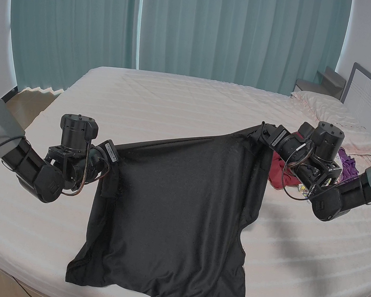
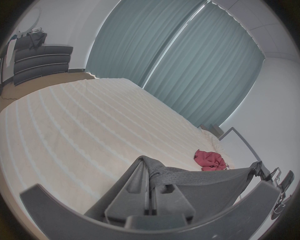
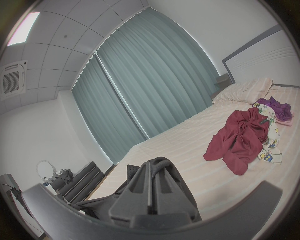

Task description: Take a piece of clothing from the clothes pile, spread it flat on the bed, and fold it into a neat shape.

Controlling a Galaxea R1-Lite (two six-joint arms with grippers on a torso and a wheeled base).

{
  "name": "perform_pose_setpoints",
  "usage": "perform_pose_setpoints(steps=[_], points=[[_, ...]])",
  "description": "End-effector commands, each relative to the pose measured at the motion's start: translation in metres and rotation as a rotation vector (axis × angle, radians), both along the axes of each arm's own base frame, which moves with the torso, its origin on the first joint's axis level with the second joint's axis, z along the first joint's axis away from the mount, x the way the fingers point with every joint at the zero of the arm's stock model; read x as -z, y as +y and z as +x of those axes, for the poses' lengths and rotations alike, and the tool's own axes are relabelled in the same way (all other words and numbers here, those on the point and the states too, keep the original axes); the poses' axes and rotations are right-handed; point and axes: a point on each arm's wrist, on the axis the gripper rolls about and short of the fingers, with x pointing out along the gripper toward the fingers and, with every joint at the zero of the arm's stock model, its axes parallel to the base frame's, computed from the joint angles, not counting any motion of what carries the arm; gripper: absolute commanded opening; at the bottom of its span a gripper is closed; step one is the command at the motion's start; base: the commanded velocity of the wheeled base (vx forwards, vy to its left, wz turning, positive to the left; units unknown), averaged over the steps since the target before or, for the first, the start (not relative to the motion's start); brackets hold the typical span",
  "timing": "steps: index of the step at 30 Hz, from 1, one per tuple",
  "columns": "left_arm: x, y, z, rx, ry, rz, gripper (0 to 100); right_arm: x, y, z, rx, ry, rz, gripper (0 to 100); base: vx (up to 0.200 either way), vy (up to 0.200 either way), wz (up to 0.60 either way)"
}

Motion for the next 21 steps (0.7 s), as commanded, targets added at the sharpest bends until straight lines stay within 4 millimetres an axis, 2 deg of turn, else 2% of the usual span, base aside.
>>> perform_pose_setpoints(steps=[1, 7, 8, 9, 10, 11, 13, 14, 15, 18, 21], points=[[0.036, 0.003, 0.018, -0.024, 0.073, 0.031, 0, 0.040, 0.004, 0.018, 0.022, 0.077, -0.025, 0, 0.000, 0.000, 0.00], [0.063, 0.005, 0.043, -0.090, 0.093, 0.057, 0, 0.074, 0.010, 0.034, 0.039, 0.129, -0.042, 0, 0.000, 0.000, 0.00], [0.065, 0.005, 0.045, -0.094, 0.094, 0.060, 100, 0.076, 0.010, 0.035, 0.039, 0.134, -0.044, 0, 0.000, 0.000, 0.00], [0.075, 0.004, 0.052, -0.116, 0.099, 0.072, 100, 0.085, 0.012, 0.039, 0.039, 0.145, -0.048, 0, 0.000, 0.000, 0.00], [0.080, 0.004, 0.055, -0.122, 0.102, 0.081, 100, 0.089, 0.012, 0.041, 0.038, 0.150, -0.049, 100, 0.000, 0.000, 0.00], [0.080, 0.004, 0.055, -0.122, 0.102, 0.081, 100, 0.089, 0.012, 0.041, 0.038, 0.150, -0.049, 100, 0.000, 0.000, 0.00], [0.092, 0.003, 0.061, -0.128, 0.122, 0.107, 100, 0.109, 0.015, 0.046, 0.036, 0.186, -0.062, 100, 0.000, 0.000, 0.00], [0.092, 0.003, 0.061, -0.128, 0.122, 0.107, 100, 0.109, 0.015, 0.046, 0.036, 0.186, -0.062, 100, 0.000, 0.000, 0.00], [0.102, 0.009, 0.064, -0.151, 0.144, 0.147, 100, 0.121, 0.013, 0.048, 0.045, 0.224, -0.075, 100, 0.000, 0.000, 0.00], [0.111, 0.021, 0.066, -0.208, 0.161, 0.241, 100, 0.130, 0.000, 0.053, 0.100, 0.259, -0.084, 100, 0.000, 0.000, 0.00], [0.110, 0.031, 0.068, -0.235, 0.157, 0.251, 100, 0.135, -0.008, 0.060, 0.145, 0.271, -0.086, 100, 0.000, 0.000, 0.00]])
